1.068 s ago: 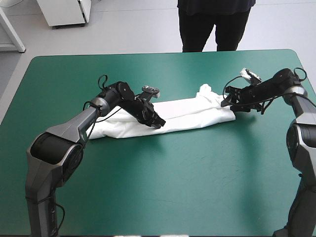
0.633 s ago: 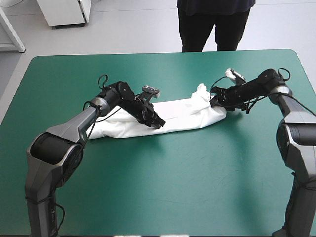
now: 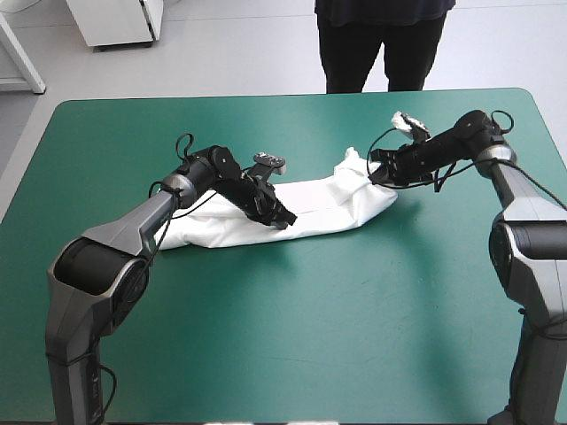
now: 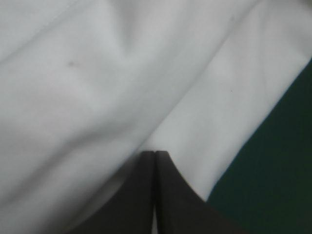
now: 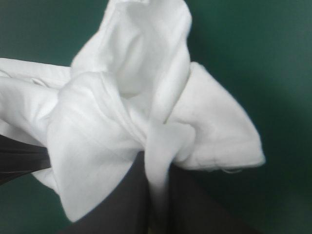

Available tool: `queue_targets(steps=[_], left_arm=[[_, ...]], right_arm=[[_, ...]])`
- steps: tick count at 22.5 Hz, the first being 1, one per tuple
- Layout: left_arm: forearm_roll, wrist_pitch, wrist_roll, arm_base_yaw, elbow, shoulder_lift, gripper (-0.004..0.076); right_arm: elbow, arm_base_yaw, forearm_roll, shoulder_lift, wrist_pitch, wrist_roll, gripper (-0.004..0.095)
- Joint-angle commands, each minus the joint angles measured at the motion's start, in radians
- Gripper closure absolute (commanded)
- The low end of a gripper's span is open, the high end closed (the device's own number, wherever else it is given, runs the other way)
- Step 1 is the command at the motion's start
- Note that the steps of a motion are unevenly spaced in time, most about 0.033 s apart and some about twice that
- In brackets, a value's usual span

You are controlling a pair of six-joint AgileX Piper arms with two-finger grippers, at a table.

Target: Fold the cloth

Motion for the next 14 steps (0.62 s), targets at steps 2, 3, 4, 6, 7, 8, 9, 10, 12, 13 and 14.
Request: queue_targets(steps=[2, 3, 4, 6, 7, 8, 9, 10, 12, 13, 14], left_arm=[[-0.005, 0.001, -0.009, -0.001, -0.025, -0.058, 0.0746], [-0.005, 0.001, -0.009, -0.001, -0.025, -0.058, 0.0746], [-0.005, 0.001, -0.009, -0.001, -0.025, -0.058, 0.0746], [-0.007, -0.001, -0.009, -0.001, -0.025, -0.058, 0.0746], [-0.007, -0.001, -0.009, -0.001, -0.025, -0.058, 0.0746], [-0.009, -0.001, -0.009, -0.001, -0.025, -0.058, 0.0746], [-0.009, -0.001, -0.009, -0.001, -0.025, -0.058, 0.0746], [-0.009, -0.001, -0.009, -0.001, -0.025, -0.058, 0.0746], [-0.009, -0.003, -0.009, -0.001, -0.025, -0.058, 0.0746], [-0.009, -0.007, -0.009, -0.001, -0.025, -0.058, 0.0746], [-0.009, -0.007, -0.009, -0.001, -0.025, -0.058, 0.0746]], right_arm=[[-0.058, -0.009, 0.057, -0.167, 0.036, -0.007, 0.0921], [-0.058, -0.013, 0.055, -0.184, 0.041, -0.007, 0.0921], [-0.058, -0.016, 0.055, -0.207, 0.043, -0.007, 0.0921], [-0.058, -0.017, 0.055, -0.243, 0.043, -0.007, 0.0921], [-0.058, -0.017, 0.055, -0.251, 0.043, -0.009, 0.0921], [-0.058, -0.017, 0.055, -0.263, 0.045, -0.012, 0.0921], [-0.058, -0.017, 0.055, -0.267, 0.045, -0.012, 0.0921], [-0.058, -0.017, 0.055, -0.271, 0.047, -0.012, 0.0921], [-0.058, -0.017, 0.057, -0.271, 0.053, -0.012, 0.0921], [-0.058, -0.017, 0.057, -0.271, 0.055, -0.012, 0.0921], [-0.058, -0.017, 0.055, -0.271, 0.055, -0.012, 0.0921]])
